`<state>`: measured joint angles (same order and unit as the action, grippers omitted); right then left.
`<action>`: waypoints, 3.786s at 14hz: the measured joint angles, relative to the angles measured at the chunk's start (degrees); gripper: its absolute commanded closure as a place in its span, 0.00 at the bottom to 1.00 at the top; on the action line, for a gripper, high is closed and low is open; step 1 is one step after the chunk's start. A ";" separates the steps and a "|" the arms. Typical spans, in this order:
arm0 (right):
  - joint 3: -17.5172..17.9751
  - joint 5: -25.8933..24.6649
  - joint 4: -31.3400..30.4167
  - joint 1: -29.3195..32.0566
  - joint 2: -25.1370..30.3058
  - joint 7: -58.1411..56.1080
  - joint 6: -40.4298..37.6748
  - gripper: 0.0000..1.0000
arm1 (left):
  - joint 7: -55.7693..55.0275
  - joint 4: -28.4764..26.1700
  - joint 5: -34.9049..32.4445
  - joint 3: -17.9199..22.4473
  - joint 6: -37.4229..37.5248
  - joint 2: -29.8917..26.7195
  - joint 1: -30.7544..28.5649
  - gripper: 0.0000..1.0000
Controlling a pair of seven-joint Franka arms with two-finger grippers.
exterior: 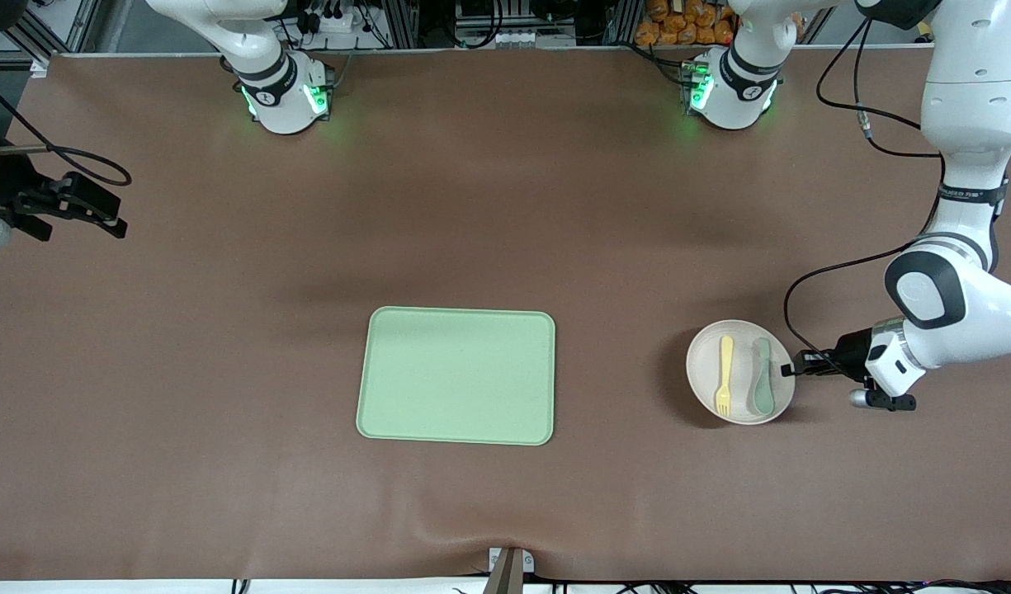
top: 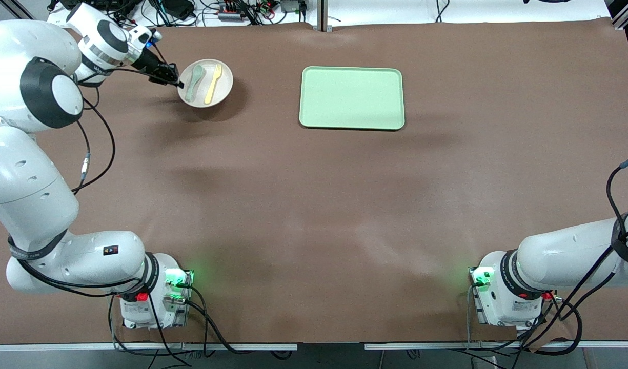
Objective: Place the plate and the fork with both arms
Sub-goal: 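Carry the plate with the left gripper onto the green tray, then open the left gripper to release the plate on the tray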
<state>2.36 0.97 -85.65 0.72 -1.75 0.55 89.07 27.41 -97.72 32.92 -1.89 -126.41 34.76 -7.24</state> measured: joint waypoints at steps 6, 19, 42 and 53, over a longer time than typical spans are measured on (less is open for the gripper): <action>-0.04 0.00 0.00 0.02 -0.04 0.00 -0.02 0.00 | -14.38 5.31 0.00 -0.22 0.60 0.02 8.11 1.00; -0.36 0.00 0.00 0.03 -0.09 0.00 -0.04 0.00 | -40.88 21.47 0.00 -0.16 -2.03 11.32 24.76 1.00; -0.73 0.06 -0.16 0.52 -0.32 0.00 -3.88 0.00 | -49.08 24.14 0.00 -0.01 -15.84 21.11 39.64 1.00; 0.54 5.77 -0.26 -4.16 -3.05 0.08 -0.24 0.00 | -49.08 26.07 -0.70 2.38 -13.85 17.66 39.31 0.00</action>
<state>2.91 6.74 -85.91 -3.43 -4.80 0.63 88.83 -21.67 -71.65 32.22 0.50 -140.26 52.42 32.07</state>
